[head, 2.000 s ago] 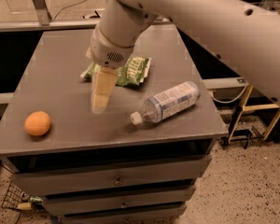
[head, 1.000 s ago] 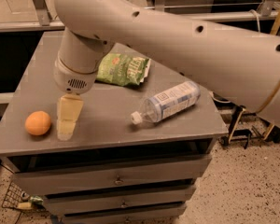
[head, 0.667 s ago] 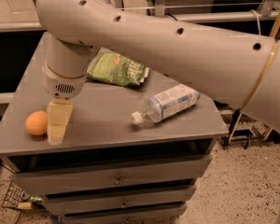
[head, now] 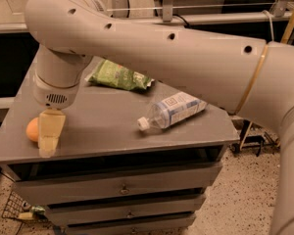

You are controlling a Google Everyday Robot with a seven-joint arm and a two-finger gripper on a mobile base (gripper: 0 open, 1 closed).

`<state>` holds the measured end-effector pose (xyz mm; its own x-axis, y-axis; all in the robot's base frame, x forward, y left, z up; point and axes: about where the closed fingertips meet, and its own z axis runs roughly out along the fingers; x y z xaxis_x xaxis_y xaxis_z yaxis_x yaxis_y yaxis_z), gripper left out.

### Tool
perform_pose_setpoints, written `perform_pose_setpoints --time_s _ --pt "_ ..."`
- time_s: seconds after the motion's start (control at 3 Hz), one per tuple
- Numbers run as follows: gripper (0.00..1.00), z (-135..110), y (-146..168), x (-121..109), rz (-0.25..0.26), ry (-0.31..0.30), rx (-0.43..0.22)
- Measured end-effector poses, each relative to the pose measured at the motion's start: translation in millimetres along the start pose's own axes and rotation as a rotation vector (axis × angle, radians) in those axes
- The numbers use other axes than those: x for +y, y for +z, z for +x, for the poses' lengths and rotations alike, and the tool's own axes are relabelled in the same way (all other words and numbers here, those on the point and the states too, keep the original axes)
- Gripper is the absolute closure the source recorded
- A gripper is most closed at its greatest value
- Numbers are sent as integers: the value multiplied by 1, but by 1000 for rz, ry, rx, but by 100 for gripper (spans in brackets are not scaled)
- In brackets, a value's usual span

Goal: Pick orange

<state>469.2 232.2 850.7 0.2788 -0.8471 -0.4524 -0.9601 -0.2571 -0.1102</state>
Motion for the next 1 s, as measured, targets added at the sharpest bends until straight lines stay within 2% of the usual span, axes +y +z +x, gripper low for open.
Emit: perform_pose_setpoints --time_s 0.67,1.0 --pt "0 -6 13 3 -21 14 -54" --pt "12 -7 17 3 -27 20 -67"
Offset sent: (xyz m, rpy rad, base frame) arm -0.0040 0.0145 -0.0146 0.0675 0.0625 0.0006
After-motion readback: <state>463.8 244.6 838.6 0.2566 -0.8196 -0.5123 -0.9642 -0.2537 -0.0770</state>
